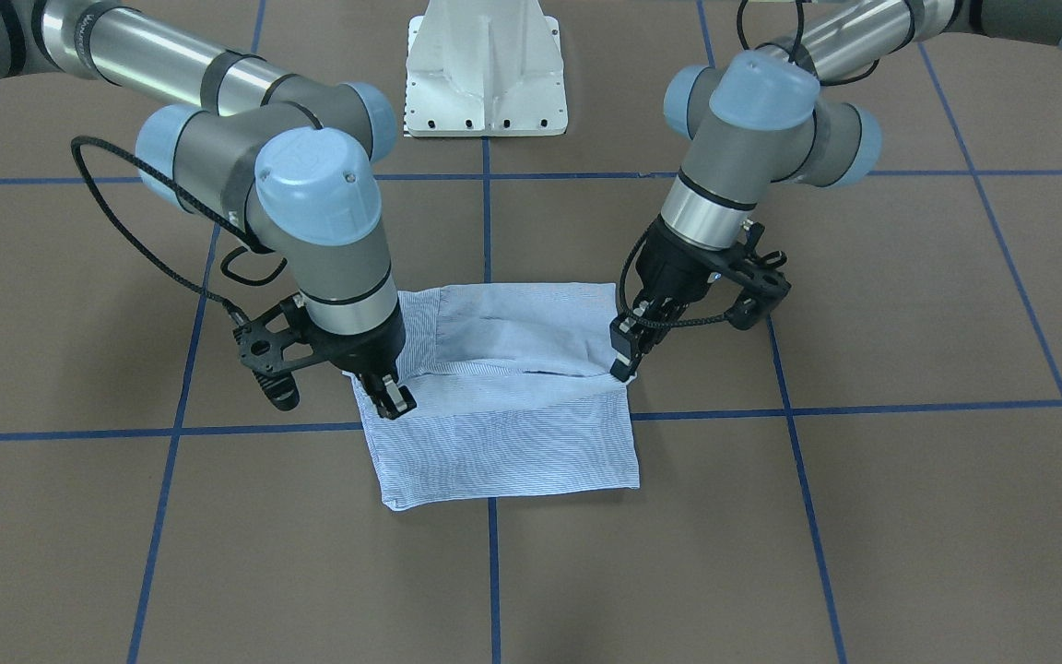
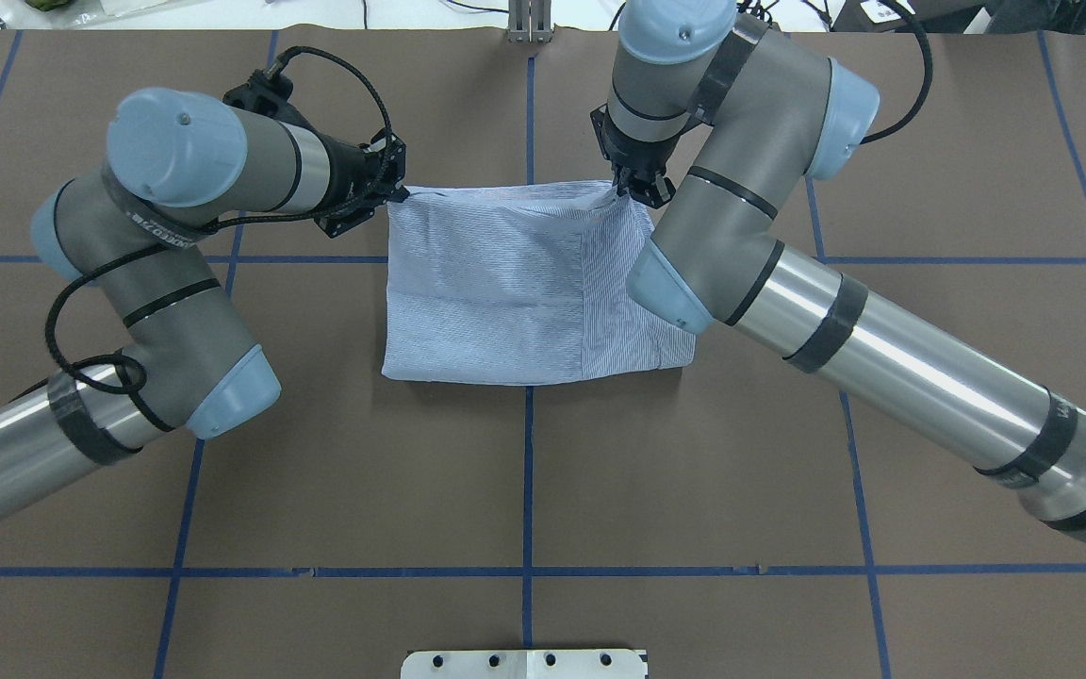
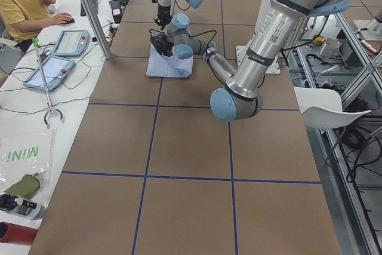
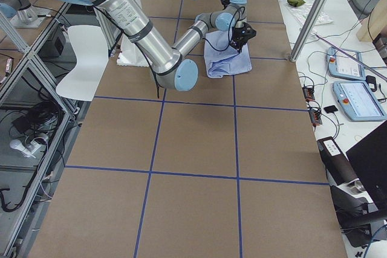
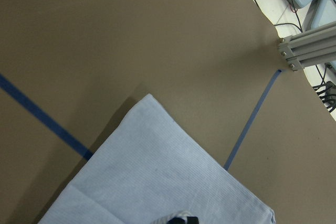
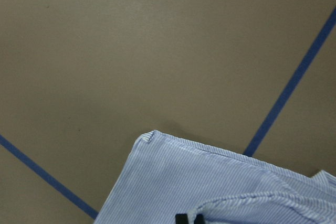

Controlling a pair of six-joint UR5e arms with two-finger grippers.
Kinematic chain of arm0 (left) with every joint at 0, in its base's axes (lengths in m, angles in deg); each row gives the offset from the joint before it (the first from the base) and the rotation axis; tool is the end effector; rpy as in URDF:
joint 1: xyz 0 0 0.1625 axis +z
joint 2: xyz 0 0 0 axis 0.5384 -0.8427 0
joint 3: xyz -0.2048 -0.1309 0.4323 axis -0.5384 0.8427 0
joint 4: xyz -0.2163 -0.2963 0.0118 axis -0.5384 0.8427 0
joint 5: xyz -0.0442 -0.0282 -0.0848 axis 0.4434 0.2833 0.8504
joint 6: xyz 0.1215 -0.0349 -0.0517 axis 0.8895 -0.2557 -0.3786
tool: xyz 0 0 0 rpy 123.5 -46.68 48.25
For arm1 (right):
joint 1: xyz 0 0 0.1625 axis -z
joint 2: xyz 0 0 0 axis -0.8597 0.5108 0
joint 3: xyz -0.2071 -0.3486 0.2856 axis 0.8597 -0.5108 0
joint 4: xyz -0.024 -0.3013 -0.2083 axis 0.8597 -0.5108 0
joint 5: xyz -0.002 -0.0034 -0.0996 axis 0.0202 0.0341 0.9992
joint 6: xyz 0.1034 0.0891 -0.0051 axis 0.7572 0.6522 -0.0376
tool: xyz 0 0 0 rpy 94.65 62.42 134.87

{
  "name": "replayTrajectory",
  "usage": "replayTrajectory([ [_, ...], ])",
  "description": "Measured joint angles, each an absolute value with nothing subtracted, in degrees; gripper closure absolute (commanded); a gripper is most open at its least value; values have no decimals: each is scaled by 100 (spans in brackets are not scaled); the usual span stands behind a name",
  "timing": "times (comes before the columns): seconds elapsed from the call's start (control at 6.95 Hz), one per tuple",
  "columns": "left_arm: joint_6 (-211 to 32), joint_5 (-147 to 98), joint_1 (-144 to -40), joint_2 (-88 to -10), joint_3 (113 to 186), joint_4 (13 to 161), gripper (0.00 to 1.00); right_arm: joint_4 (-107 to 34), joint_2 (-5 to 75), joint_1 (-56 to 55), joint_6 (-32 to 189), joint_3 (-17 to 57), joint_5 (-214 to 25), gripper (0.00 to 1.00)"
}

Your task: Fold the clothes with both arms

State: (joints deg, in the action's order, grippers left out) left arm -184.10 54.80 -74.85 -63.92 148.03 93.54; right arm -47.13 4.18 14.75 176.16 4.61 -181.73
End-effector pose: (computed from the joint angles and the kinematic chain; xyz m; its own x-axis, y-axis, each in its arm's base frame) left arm 0.4659 -0.5690 0.3400 0.0970 -0.5210 -0.8480 0.5969 0.7122 -0.3693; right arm -0.5189 -0.6312 0.2978 0.2850 0.8238 0.4900 -0.6736 0.5358 -0.5091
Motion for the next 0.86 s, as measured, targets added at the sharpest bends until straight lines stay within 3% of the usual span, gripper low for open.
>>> replayTrajectory([
  [0.14, -18236, 5479, -7578, -6606, 14259, 9630, 61, -4351, 183, 1409, 17329, -153, -18250, 91],
  [0.29, -18103, 5479, -7646, -6813, 13654, 9986, 3, -3734, -2, 1366, 17127, -855, -18286, 1],
  [0.58, -17801, 5479, -7811, -6983, 12750, 10690, 0, -2958, -315, 1173, 16516, -1868, -18374, 0],
  [0.86, -17628, 5489, -7954, -6964, 12585, 10895, 0, -2912, -454, 761, 15784, -2092, -18721, 0],
])
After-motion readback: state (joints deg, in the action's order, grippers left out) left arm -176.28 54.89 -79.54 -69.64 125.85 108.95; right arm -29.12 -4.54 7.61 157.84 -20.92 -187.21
